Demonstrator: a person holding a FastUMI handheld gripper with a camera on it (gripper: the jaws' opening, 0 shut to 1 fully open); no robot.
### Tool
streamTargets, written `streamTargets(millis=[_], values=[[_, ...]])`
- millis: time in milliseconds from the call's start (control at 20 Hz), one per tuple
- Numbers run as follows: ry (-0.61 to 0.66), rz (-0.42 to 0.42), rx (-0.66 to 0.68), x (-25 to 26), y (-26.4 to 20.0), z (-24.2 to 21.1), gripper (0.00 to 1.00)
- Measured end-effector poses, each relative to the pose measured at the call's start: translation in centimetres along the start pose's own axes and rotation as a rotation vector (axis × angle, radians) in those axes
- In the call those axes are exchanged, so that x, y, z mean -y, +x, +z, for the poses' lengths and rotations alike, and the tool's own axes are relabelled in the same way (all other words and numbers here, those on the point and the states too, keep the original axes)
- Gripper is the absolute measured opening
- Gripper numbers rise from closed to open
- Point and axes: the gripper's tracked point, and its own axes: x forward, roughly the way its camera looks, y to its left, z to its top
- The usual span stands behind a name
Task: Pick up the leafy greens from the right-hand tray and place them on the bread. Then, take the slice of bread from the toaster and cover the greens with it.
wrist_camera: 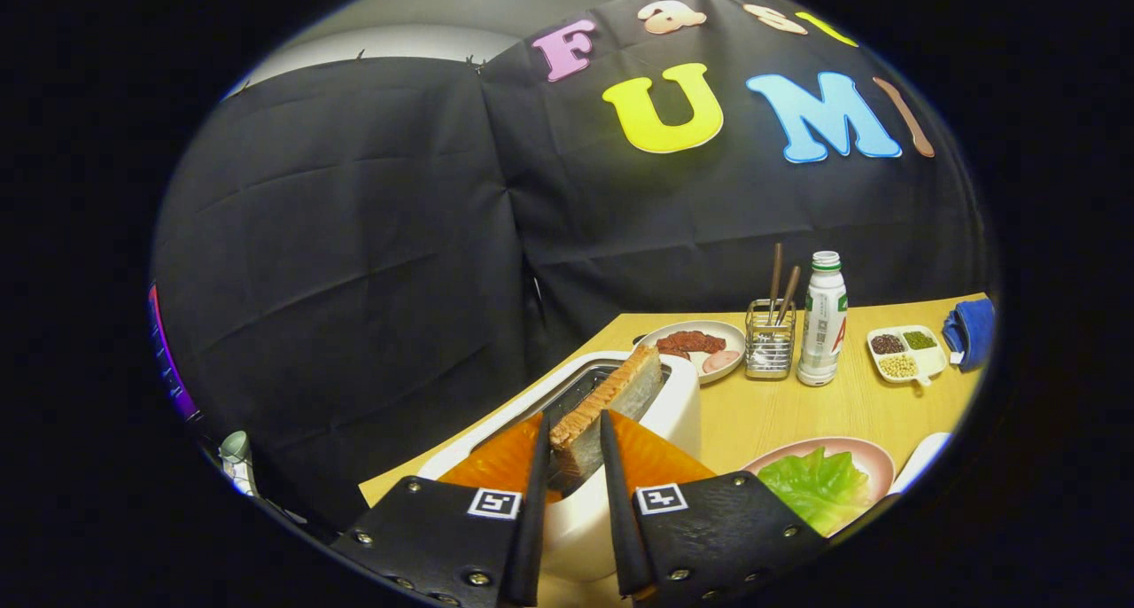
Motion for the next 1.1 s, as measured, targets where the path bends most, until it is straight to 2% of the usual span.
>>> streamTargets(millis=[100,150,250,300,750,1000,1100], values=[[0.007,-0.002,0.005,-0.4,0.4,-0.1,0.33],[0.001,0.001,0.012,-0.4,0.1,0.0,0.15],[0.014,-0.008,0.027,-0.2,0.1,0.3,0.15],[0.028,-0.002,0.037,-0.3,-0.2,0.6,0.03],[0.187,0.078,0.145,1.5,-3.1,5.9,0.02],[0.188,0.032,0.2,5.0,-5.4,7.9,0.02],[0.174,-0.027,0.212,7.6,-6.6,8.1,0.02]])
